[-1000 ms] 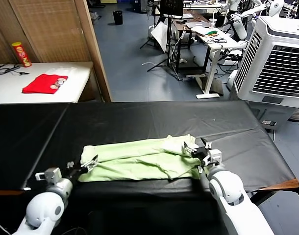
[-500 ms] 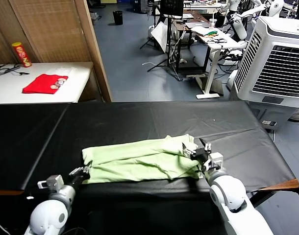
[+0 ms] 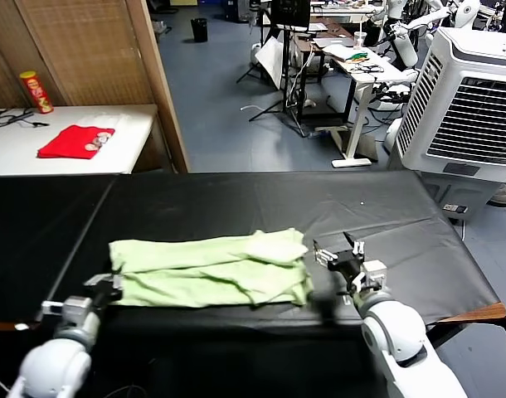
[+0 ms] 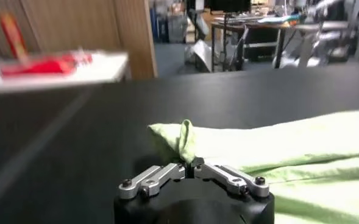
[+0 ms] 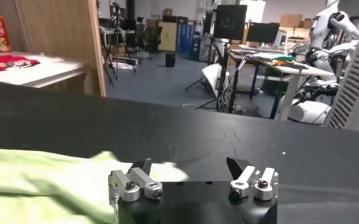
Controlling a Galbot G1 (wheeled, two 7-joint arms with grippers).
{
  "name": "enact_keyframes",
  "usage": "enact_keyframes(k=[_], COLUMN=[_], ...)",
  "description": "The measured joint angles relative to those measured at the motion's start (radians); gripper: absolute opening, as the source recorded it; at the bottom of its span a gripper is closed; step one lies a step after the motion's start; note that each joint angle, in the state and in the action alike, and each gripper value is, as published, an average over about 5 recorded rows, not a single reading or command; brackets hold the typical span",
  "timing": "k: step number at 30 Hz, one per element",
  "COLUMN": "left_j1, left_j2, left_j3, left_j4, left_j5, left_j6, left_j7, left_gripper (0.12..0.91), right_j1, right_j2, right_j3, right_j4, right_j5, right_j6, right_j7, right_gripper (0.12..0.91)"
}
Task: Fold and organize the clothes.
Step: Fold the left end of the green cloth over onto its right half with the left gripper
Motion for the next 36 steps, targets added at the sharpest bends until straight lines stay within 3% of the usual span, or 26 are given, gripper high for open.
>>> enact_keyframes(k=[3, 6, 11, 16, 23, 30, 36], left_j1=[0.004, -0.008, -0.048, -0.108, -0.213, -0.296, -0.31], left_j2=[0.045, 0.041, -0.032, -0.135, -0.278, -0.389, -0.453], left_j3=[-0.019, -0.006, 0.078, 0.194, 0.332, 0.421, 0.468], left_j4=[-0.011, -0.046, -0.146, -0.199, -0.173, -0.117, -0.089], left_j5=[-0.002, -0.027, -0.133, -0.312, -0.447, -0.465, -0.447], left_j6=[0.015, 0.053, 0.132, 0.196, 0.215, 0.223, 0.222], left_j7=[-0.011, -0.032, -0.077, -0.144, -0.19, -0.222, -0.226], left_gripper=[0.156, 0.156, 0.156, 0.156, 0.156, 0.156, 0.156], right_j1=[-0.01, -0.02, -0.041, -0.064, -0.091, -0.102, -0.096], right_j2=[0.008, 0.012, 0.02, 0.032, 0.05, 0.066, 0.07], right_j3=[0.002, 0.003, 0.017, 0.037, 0.067, 0.086, 0.082], right_j4=[0.005, 0.01, 0.015, 0.017, 0.014, 0.009, 0.004], right_j5=[-0.006, -0.02, -0.047, -0.073, -0.096, -0.11, -0.113], right_j6=[0.001, 0.001, 0.004, 0.005, 0.012, 0.016, 0.016], right_j7=[0.002, 0.002, 0.002, 0.002, 0.005, 0.002, 0.001], right_gripper=[0.798, 0.798, 0.798, 0.798, 0.798, 0.798, 0.798])
